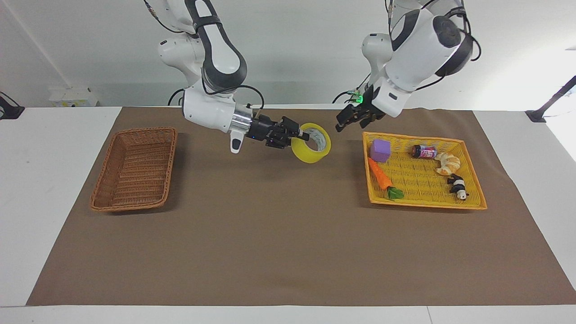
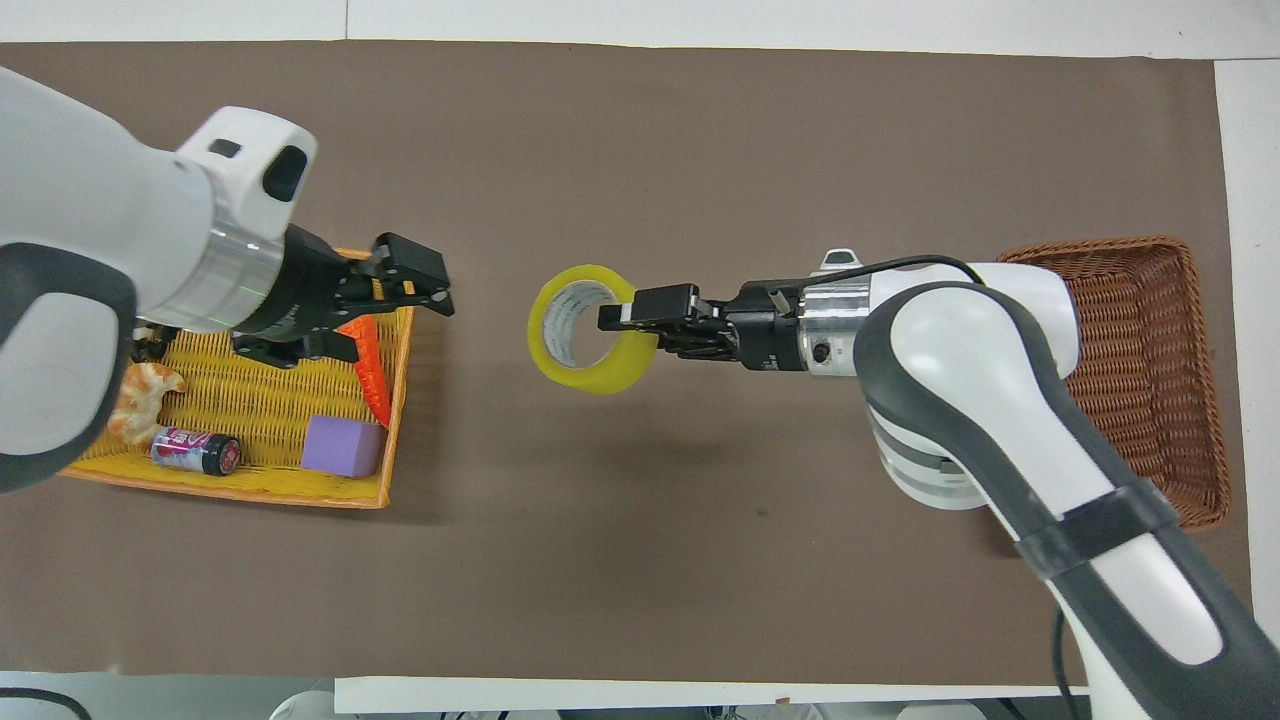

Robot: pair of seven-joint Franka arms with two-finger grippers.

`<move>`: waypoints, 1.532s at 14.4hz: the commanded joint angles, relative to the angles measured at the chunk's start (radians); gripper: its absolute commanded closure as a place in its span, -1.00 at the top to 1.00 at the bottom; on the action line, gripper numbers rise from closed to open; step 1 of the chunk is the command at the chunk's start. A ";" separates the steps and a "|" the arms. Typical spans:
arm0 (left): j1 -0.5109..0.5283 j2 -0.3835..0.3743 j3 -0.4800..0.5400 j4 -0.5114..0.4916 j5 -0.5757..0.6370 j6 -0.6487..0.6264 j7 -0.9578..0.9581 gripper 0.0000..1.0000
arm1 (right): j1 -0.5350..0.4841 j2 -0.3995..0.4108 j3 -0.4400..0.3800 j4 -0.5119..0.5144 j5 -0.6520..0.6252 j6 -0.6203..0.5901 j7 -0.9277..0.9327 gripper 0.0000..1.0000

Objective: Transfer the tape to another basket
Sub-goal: 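Carry the tape with the right gripper into the brown basket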

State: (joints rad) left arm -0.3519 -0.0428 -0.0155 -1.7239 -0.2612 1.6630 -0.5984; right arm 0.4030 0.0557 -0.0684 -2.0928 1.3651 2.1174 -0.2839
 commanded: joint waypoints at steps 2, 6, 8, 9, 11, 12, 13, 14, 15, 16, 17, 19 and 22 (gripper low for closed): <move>0.180 -0.005 -0.003 0.007 0.141 -0.092 0.257 0.98 | -0.281 -0.027 0.002 0.026 -0.196 -0.267 -0.049 -1.00; 0.302 -0.006 -0.004 0.009 0.290 -0.069 0.517 0.99 | -0.611 -0.016 0.001 0.085 -0.436 -0.522 -0.156 -1.00; 0.352 -0.006 -0.004 0.009 0.290 -0.063 0.574 0.99 | -0.770 -0.005 0.001 0.102 -0.558 -0.608 -0.254 -1.00; 0.366 -0.006 -0.004 0.009 0.290 -0.063 0.574 0.99 | -0.846 0.034 0.002 0.127 -0.620 -0.646 -0.333 -1.00; 0.360 -0.006 -0.004 0.007 0.290 -0.063 0.574 0.99 | -0.933 0.148 0.001 0.270 -0.711 -0.753 -0.435 -1.00; 0.358 -0.005 -0.004 0.009 0.290 -0.063 0.575 0.99 | -0.973 0.186 0.001 0.299 -0.725 -0.773 -0.473 -1.00; 0.357 -0.006 -0.006 0.007 0.290 -0.063 0.575 0.99 | -0.999 0.222 0.002 0.295 -0.728 -0.775 -0.539 -1.00; 0.360 -0.006 -0.004 0.007 0.290 -0.066 0.574 0.99 | -0.998 0.234 0.001 0.287 -0.735 -0.763 -0.588 -1.00; 0.364 -0.006 -0.004 0.007 0.290 -0.066 0.574 0.99 | -0.997 0.236 0.001 0.275 -0.735 -0.749 -0.593 -1.00; 0.367 -0.006 -0.004 0.007 0.290 -0.066 0.575 0.99 | -0.991 0.234 0.001 0.258 -0.741 -0.717 -0.604 -1.00; 0.364 -0.006 -0.004 0.007 0.290 -0.066 0.577 0.99 | -0.991 0.239 0.002 0.243 -0.750 -0.693 -0.616 -1.00; 0.367 -0.005 -0.003 0.012 0.293 -0.060 0.578 0.99 | -0.978 0.259 0.002 0.220 -0.752 -0.659 -0.653 -1.00; 0.405 0.000 0.000 0.017 0.287 -0.046 0.589 0.99 | -0.975 0.280 0.004 0.203 -0.750 -0.649 -0.685 -1.00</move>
State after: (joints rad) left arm 0.0123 -0.0488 -0.0141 -1.7199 0.0152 1.6014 -0.0328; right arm -0.5667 0.3385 -0.0715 -1.8704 0.6292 1.4588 -0.9344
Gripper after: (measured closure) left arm 0.000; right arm 0.471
